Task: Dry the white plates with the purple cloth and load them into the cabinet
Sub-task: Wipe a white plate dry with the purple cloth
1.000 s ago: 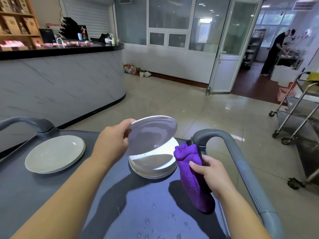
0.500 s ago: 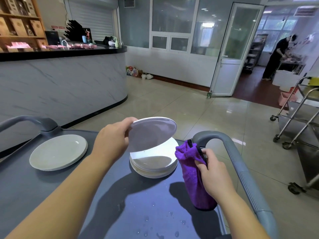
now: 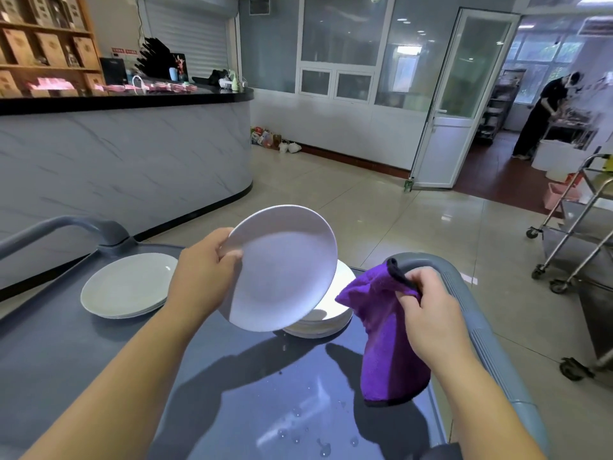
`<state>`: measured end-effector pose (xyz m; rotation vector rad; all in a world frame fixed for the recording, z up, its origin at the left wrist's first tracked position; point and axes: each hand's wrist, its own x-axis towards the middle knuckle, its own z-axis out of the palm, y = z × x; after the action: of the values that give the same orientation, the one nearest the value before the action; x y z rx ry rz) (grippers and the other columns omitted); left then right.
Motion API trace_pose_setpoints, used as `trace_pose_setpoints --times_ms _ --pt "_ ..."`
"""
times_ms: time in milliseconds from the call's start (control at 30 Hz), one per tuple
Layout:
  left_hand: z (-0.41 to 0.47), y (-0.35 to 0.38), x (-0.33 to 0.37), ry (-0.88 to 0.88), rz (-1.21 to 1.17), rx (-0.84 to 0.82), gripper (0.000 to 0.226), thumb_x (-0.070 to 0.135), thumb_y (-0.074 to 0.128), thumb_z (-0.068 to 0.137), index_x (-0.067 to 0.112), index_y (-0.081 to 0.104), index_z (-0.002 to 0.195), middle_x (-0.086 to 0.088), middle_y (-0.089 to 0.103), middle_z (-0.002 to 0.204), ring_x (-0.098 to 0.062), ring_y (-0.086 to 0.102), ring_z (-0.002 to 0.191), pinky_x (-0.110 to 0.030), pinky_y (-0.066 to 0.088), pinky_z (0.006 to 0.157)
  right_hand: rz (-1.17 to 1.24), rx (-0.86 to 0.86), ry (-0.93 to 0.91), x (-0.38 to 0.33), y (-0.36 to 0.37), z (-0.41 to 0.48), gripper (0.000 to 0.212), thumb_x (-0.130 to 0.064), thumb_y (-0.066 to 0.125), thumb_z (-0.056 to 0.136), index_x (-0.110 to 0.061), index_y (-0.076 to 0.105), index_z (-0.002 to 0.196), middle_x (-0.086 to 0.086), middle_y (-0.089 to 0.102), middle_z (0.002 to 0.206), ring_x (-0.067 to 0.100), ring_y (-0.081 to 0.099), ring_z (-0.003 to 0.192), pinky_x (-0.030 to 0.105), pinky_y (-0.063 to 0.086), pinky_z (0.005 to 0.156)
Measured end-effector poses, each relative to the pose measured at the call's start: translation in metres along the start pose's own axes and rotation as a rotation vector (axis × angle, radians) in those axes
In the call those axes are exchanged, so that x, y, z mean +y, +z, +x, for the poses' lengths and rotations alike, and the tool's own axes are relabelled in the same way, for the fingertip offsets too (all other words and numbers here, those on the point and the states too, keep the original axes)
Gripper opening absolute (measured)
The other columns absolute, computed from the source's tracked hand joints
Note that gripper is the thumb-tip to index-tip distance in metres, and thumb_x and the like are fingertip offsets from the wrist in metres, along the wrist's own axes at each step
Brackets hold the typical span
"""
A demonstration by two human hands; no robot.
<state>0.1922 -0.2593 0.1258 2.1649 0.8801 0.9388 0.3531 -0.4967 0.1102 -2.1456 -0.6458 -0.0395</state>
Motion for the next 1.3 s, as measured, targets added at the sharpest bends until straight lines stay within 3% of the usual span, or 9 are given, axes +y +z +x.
trace_pose_setpoints --times_ms 200,367,500,600,767,867,967,1167,1300 --pt "-0.003 -0.019 -0.007 -0.083 -0.139 -0.010 0.026 0.013 0.054 0.090 0.035 0.064 0.101 0.018 0.064 0.092 -0.007 0.057 0.086 -0.022 0.039 0.066 0.102 -0.077 0.173 -0.019 0.011 0.001 0.012 -0.013 0.050 0.095 -0.010 0.051 0.083 -0.001 0.052 0.068 0.015 0.044 0.057 0.026 0.028 0.051" --pt "-0.005 -0.027 -0.020 -0.204 -0.279 -0.055 0.021 0.014 0.058 0.091 0.032 0.066 0.100 0.010 0.069 0.095 -0.018 0.064 0.088 -0.028 0.044 0.070 0.208 -0.093 0.321 -0.026 0.022 0.011 0.018 -0.006 0.054 0.091 -0.004 0.058 0.074 0.007 0.054 0.064 0.021 0.048 0.061 0.029 0.034 0.057" --pt "-0.007 -0.030 -0.025 -0.287 -0.403 -0.090 0.022 0.014 0.061 0.090 0.032 0.070 0.098 0.012 0.072 0.089 -0.015 0.068 0.083 -0.027 0.047 0.065 0.289 0.103 0.164 -0.046 0.033 0.016 0.018 -0.007 0.057 0.088 -0.015 0.066 0.100 -0.005 0.067 0.089 0.016 0.062 0.082 0.026 0.045 0.068" --pt "-0.008 -0.029 -0.025 -0.274 -0.439 -0.129 0.026 0.012 0.060 0.090 0.037 0.069 0.090 0.020 0.071 0.076 -0.006 0.066 0.073 -0.024 0.045 0.061 0.357 0.171 -0.040 -0.074 0.042 0.017 0.026 -0.006 0.060 0.087 -0.024 0.059 0.105 -0.016 0.063 0.096 0.000 0.060 0.087 0.011 0.043 0.070" --pt "-0.009 -0.023 -0.027 -0.265 -0.489 -0.160 0.033 0.009 0.060 0.090 0.040 0.067 0.083 0.024 0.070 0.071 0.003 0.064 0.062 -0.024 0.047 0.062 0.143 -0.124 -0.215 -0.099 0.071 0.005 0.039 -0.005 0.062 0.084 -0.032 0.056 0.111 -0.020 0.063 0.095 0.000 0.057 0.083 0.021 0.047 0.078" --pt "-0.010 -0.021 -0.033 -0.293 -0.520 -0.160 0.034 0.008 0.061 0.088 0.040 0.070 0.082 0.017 0.073 0.075 -0.014 0.069 0.075 -0.034 0.054 0.072 -0.153 -0.299 -0.326 -0.095 0.080 -0.006 0.027 -0.021 0.066 0.085 -0.026 0.063 0.110 -0.016 0.062 0.100 0.006 0.054 0.087 0.023 0.045 0.080" --pt "-0.011 -0.019 -0.038 -0.291 -0.534 -0.165 0.033 0.009 0.061 0.088 0.040 0.070 0.082 0.016 0.073 0.076 -0.011 0.069 0.071 -0.034 0.053 0.070 -0.002 -0.393 -0.188 -0.092 0.077 -0.005 0.014 -0.031 0.063 0.090 -0.029 0.064 0.104 -0.021 0.062 0.094 0.003 0.057 0.083 0.022 0.046 0.080" --pt "-0.009 -0.015 -0.034 -0.256 -0.577 -0.220 0.034 0.009 0.060 0.089 0.040 0.070 0.082 0.019 0.072 0.074 -0.001 0.066 0.062 -0.029 0.050 0.064 -0.244 -0.001 -0.330 -0.076 0.091 0.013 0.014 -0.029 0.073 0.083 -0.025 0.064 0.092 -0.011 0.046 0.082 0.002 0.045 0.071 0.030 0.038 0.064" --pt "-0.005 -0.012 -0.033 -0.271 -0.661 -0.206 0.032 0.006 0.060 0.090 0.035 0.072 0.087 0.012 0.075 0.078 -0.007 0.070 0.066 -0.031 0.052 0.067 -0.332 0.113 -0.268 -0.079 0.090 0.020 0.044 -0.046 0.071 0.080 -0.032 0.056 0.118 -0.002 0.042 0.107 0.023 0.040 0.103 0.040 0.041 0.085"
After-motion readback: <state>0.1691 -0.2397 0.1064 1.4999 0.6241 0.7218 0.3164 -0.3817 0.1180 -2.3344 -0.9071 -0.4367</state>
